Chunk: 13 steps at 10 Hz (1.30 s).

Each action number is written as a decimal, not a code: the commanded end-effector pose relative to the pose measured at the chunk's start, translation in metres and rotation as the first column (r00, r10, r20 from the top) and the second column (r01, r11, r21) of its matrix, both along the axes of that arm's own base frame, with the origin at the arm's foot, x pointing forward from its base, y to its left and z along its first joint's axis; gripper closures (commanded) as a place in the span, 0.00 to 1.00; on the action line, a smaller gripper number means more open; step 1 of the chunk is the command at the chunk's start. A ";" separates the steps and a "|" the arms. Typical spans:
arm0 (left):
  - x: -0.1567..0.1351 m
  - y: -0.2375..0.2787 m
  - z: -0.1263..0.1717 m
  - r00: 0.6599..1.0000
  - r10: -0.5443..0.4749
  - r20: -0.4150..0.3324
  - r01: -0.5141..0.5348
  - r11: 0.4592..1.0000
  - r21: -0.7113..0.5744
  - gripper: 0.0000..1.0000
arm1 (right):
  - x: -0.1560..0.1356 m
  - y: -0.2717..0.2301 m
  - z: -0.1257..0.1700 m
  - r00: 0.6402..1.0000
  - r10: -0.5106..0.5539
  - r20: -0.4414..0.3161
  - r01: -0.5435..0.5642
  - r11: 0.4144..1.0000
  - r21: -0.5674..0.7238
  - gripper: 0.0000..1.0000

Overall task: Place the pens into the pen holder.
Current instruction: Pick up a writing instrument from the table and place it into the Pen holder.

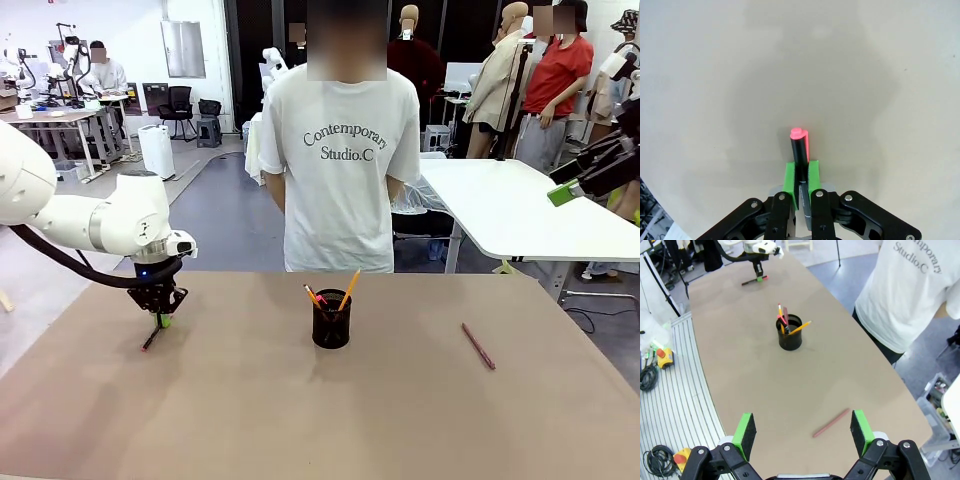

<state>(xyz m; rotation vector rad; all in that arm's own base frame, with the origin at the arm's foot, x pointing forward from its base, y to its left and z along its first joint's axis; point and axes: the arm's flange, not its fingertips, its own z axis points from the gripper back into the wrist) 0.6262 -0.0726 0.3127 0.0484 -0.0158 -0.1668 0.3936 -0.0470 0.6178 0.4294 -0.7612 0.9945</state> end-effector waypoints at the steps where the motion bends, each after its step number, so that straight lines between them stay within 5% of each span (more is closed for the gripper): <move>1: 0.000 0.003 0.008 1.000 -0.008 -0.009 0.008 1.000 -0.001 1.00 | 0.001 0.001 0.001 1.000 0.014 0.020 -0.015 0.999 0.031 0.00; 3: -0.008 0.004 0.034 0.999 -0.035 -0.019 0.032 0.991 -0.130 1.00 | 0.001 0.001 0.001 1.000 0.014 0.020 -0.015 0.999 0.031 0.00; 4: -0.015 0.009 0.060 0.996 -0.087 -0.031 0.074 0.952 -0.295 1.00 | 0.001 0.001 0.001 1.000 0.014 0.020 -0.015 0.999 0.031 0.00; 7: -0.035 0.021 0.119 0.956 -0.289 0.052 0.263 0.761 -0.593 1.00 | 0.001 0.001 0.001 1.000 0.014 0.020 -0.015 0.999 0.031 0.00; 10: -0.055 0.018 0.162 0.859 -0.421 0.291 0.496 0.542 -0.678 1.00 | 0.001 0.001 0.001 1.000 0.014 0.020 -0.015 0.999 0.031 0.00; 11: -0.061 0.019 0.175 0.825 -0.389 0.410 0.564 0.521 -0.640 1.00 | 0.001 0.001 0.001 1.000 0.014 0.020 -0.015 0.999 0.031 0.00; 13: -0.079 0.029 0.203 0.681 -0.315 0.661 0.724 0.426 -0.543 1.00 | 0.001 0.001 0.001 1.000 0.014 0.020 -0.015 0.999 0.031 0.00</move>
